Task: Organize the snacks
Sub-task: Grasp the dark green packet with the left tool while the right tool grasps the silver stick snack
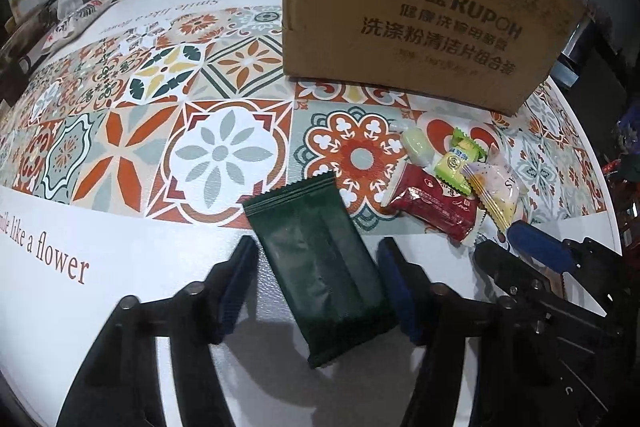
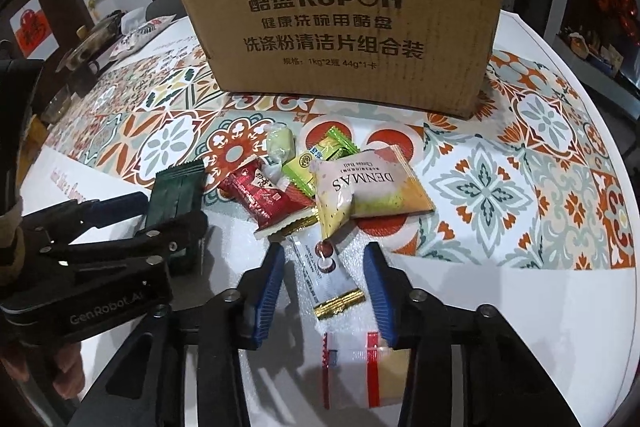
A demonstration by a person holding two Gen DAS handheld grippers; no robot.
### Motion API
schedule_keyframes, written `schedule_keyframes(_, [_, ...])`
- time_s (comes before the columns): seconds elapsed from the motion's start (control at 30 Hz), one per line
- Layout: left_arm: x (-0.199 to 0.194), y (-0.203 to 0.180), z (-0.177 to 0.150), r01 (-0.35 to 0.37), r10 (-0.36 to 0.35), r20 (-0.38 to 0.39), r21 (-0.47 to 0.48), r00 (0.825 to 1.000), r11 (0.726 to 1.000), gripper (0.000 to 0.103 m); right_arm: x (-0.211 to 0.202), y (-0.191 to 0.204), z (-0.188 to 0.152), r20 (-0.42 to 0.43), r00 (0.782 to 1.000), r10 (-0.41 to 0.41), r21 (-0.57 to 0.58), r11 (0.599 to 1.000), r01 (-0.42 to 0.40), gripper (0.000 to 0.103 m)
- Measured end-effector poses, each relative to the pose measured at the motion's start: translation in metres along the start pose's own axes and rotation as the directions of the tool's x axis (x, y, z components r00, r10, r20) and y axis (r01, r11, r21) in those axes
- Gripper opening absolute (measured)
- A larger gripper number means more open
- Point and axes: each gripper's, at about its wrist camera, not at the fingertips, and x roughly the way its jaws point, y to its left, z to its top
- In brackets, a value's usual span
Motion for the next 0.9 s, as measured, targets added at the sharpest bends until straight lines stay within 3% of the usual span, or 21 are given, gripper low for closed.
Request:
schedule_keyframes(0.03, [-0.001,0.001,0.000,0.007,-0.007,0.002,-0.003,1.000,1.000,0.050,0.000,0.000,0.001,-0.001,1.000,0.003,-0.001,1.000,-0.003,0.034])
schedule_keyframes(0.13, [-0.001,0.004,-0.001,0.014,-0.014,0.007,0.002,1.000,1.000,0.048,0.001,0.004,0.000,-0.003,1.000,0.000,-0.017,1.000,0.000,0.021])
schedule_keyframes(0.33, [-0.006,0.008,-0.005,0.031,-0.031,0.016,-0.003,0.999,1.000,0.047,-0.003,0.008,-0.004,-0.003,1.000,0.008,-0.006,1.000,-0.008,0.020])
schedule_keyframes(0.9, [-0.066,0.002,0.002,0.080,-0.093,0.158,0.083,0.983,0.993,0.047,-0.059,0.018,0.005,0.107,0.994,0.017,0.005,1.000,-0.018,0.020])
